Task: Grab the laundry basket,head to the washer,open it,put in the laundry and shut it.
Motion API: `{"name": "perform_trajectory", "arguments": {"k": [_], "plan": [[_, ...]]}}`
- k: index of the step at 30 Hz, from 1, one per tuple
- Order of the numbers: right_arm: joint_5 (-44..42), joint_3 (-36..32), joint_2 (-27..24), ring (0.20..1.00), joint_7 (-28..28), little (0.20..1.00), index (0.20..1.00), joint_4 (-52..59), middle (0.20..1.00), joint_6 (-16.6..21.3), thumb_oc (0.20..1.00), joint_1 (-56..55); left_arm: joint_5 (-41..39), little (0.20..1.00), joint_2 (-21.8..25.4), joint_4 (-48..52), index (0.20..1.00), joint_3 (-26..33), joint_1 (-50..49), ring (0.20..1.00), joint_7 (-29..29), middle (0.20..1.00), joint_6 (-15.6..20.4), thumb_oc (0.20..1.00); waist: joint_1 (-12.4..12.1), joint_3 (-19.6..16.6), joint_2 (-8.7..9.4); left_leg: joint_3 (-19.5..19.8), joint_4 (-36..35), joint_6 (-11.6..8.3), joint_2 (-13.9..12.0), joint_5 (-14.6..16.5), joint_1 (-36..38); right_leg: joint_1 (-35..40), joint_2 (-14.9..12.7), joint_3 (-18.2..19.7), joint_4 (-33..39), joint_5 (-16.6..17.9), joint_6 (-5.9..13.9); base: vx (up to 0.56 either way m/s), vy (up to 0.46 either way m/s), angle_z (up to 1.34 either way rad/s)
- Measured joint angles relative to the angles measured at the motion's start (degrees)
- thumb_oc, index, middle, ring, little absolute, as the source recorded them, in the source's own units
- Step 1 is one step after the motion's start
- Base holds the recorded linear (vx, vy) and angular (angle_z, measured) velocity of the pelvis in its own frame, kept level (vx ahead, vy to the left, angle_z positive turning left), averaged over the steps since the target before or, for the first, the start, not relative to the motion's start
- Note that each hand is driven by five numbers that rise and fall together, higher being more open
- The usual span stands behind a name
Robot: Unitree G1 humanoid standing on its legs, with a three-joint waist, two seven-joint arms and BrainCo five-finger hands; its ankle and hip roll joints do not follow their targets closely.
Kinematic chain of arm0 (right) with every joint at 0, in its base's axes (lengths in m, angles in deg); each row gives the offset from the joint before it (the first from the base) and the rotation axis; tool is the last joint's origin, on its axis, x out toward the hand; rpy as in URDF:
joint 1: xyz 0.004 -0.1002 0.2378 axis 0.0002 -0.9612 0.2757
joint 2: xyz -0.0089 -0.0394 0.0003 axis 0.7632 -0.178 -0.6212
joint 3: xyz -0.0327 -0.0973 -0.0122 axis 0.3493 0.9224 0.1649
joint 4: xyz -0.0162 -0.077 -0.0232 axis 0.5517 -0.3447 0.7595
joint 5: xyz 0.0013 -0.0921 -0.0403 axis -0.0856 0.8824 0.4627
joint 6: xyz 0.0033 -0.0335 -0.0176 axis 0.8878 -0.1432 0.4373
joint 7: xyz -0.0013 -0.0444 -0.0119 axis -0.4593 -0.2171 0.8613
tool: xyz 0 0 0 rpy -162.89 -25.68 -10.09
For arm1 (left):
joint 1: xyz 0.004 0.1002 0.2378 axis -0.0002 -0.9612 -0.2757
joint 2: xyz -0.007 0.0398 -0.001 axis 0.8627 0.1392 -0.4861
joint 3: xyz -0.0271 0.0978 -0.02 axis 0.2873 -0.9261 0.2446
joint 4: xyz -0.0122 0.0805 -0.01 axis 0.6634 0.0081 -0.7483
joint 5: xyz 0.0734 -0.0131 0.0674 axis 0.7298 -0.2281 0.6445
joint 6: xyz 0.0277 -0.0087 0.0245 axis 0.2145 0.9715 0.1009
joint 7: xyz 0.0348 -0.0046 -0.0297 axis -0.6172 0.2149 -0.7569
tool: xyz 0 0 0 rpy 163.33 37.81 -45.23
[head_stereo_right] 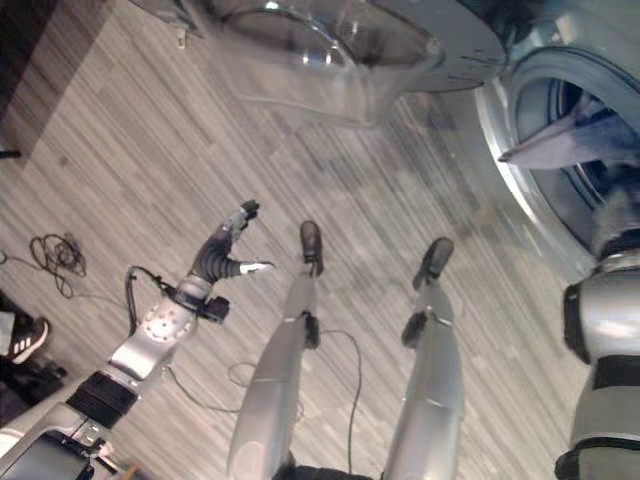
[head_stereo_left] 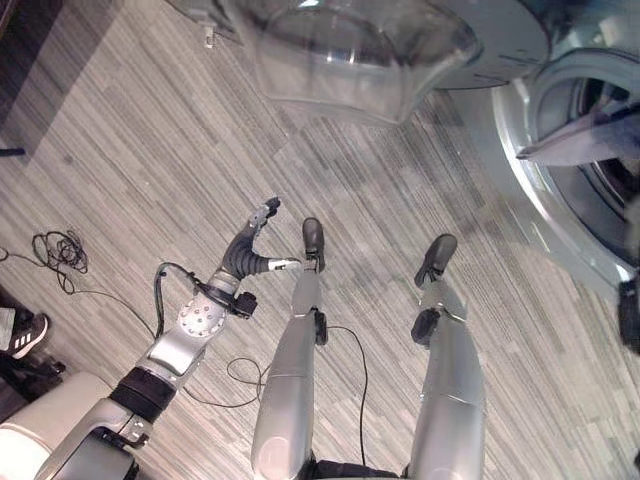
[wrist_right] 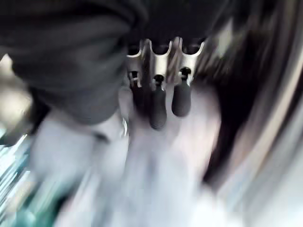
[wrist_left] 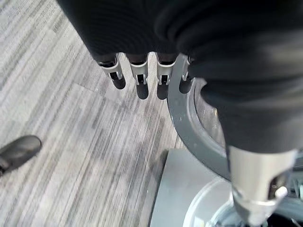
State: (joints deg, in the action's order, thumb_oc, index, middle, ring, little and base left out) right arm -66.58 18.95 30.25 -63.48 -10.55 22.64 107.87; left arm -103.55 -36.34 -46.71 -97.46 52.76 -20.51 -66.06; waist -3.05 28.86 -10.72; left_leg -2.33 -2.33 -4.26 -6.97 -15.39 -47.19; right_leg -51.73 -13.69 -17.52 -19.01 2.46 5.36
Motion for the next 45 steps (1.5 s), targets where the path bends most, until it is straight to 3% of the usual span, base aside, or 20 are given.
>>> {"name": "perform_trajectory", "arguments": {"k": [3,5,7,12,14,15,16,18,23,27,32,45], "plan": [[5.38,3.37,7.06,1.0,2.13,1.0,1.0,13.15,1.0,2.05,1.0,-6.33,0.44,1.0,-1.72,-0.65,1.0,0.54,0.39,1.0,0.48,1.0,0.05,1.0,0.83,0.0,0.0,0.0,0.01,-0.18,-0.76,-0.09,-0.01,-0.1,0.56,0.01,-0.01,-0.01,-0.24,-0.02,0.003,-0.06],[12.33,4.22,7.97,1.0,3.02,1.0,1.0,25.69,1.0,2.99,1.0,-14.5,0.92,1.0,-1.8,-1.01,1.0,1.29,-0.37,1.0,1.8,1.0,0.05,1.0,2.16,0.01,0.02,0.06,-0.05,-0.29,-1.16,-0.15,-0.01,-0.09,1.13,0.0,0.0,-0.01,-0.47,-0.02,-0.004,-0.05],[16.57,4.85,9.7,1.0,2.9,1.0,1.0,30.61,1.0,3.53,1.0,-18.54,1.26,1.0,-1.84,-1.24,1.0,1.94,-0.43,1.0,2.41,1.0,0.06,1.0,2.89,0.02,0.05,0.05,-0.07,-0.3,-1.51,-0.15,0.07,-0.06,1.44,0.01,0.02,0.06,-0.72,0.0,0.001,-0.06],[18.92,7.37,12.06,1.0,1.83,1.0,1.0,26.84,1.0,3.63,1.0,-20.22,3.27,1.0,-2.93,-1.2,1.0,1.48,-0.38,1.0,2.81,1.0,0.1,1.0,3.28,0.03,0.23,0.08,-0.12,-0.73,-2.24,0.07,0.18,-0.08,2.15,0.22,0.1,-0.38,-0.73,0.01,0.024,-0.03],[22.15,7.37,18.84,1.0,-0.01,1.0,1.0,32.68,1.0,4.86,1.0,-29.02,4.54,1.0,-4.07,-3.3,1.0,1.75,-0.72,1.0,4.47,1.0,0.16,1.0,4.02,0.0,1.51,0.13,-0.15,-1.34,-2.5,-0.07,1.56,1.34,2.15,-0.21,-0.09,-0.38,-1.14,0.0,0.017,-0.01],[22.48,11.13,20.44,1.0,-1.24,1.0,1.0,30.67,1.0,4.32,1.0,-30.45,5.41,1.0,-4.22,-3.78,1.0,1.34,-0.08,1.0,4.57,1.0,0.09,1.0,4.37,-0.05,1.62,0.01,-0.02,-1.3,-2.59,0.33,2.11,1.83,2.17,-0.1,-0.07,-0.63,-1.09,0.06,0.033,-0.04],[22.95,11.41,23.93,1.0,-1.89,1.0,1.0,26.7,1.0,4.5,1.0,-32.35,5.7,1.0,-4.69,-3.5,1.0,1.43,-0.05,1.0,5.12,1.0,0.77,1.0,4.45,-0.06,1.63,-0.06,-0.4,-1.19,-2.52,0.4,2.41,1.88,2.11,0.06,-0.05,-0.69,-1.02,0.0,0.037,-0.01],[23.38,10.61,26.36,1.0,-2.13,1.0,1.0,21.91,1.0,3.79,1.0,-33.8,7.01,1.0,-4.99,-4.49,1.0,1.7,0.22,1.0,6.15,1.0,1.22,1.0,4.38,-0.06,1.63,-0.12,-0.88,-1.56,-2.33,0.12,2.5,1.75,1.98,0.03,-0.02,-0.68,-1.04,0.0,0.016,0.01],[22.14,5.17,25.92,1.0,-1.82,1.0,1.0,15.84,1.0,4.11,1.0,-32.71,7.01,1.0,-5.39,-5.64,1.0,1.8,-0.57,1.0,7.03,1.0,1.25,1.0,3.7,-0.06,1.63,0.01,-1.1,-1.56,-2.21,0.11,2.24,1.65,1.92,-0.08,0.31,-0.69,-0.99,0.0,0.0,0.0],[17.44,-0.79,21.83,1.0,0.56,1.0,1.0,10.14,1.0,4.32,1.0,-23.29,6.93,1.0,-5.58,-5.38,1.0,1.78,-0.64,1.0,7.05,1.0,1.29,1.0,2.86,-0.08,1.55,-0.07,-1.23,-1.59,-2.28,0.08,2.15,1.37,1.96,-0.1,0.26,-0.7,-1.0,-0.01,-0.003,0.0],[11.32,-9.37,16.74,1.0,3.65,1.0,1.0,4.68,1.0,4.52,1.0,-13.45,6.53,1.0,-4.86,-4.14,1.0,1.64,-0.63,1.0,6.72,1.0,1.31,1.0,-0.06,-0.15,1.25,0.13,-1.0,-1.84,-2.38,-0.43,0.85,-0.32,1.83,-0.23,-1.04,-1.13,-1.33,-0.02,-0.003,0.0],[8.68,-9.13,17.87,1.0,4.25,1.0,1.0,3.55,1.0,5.02,1.0,-14.97,6.46,1.0,-3.7,-3.1,1.0,1.14,-0.85,1.0,6.49,1.0,1.35,1.0,-0.57,-0.15,1.25,0.22,-0.97,-1.85,-2.36,-0.42,0.99,-0.29,1.76,-0.19,-1.43,-1.34,-1.42,0.0,-0.003,0.0]]}}
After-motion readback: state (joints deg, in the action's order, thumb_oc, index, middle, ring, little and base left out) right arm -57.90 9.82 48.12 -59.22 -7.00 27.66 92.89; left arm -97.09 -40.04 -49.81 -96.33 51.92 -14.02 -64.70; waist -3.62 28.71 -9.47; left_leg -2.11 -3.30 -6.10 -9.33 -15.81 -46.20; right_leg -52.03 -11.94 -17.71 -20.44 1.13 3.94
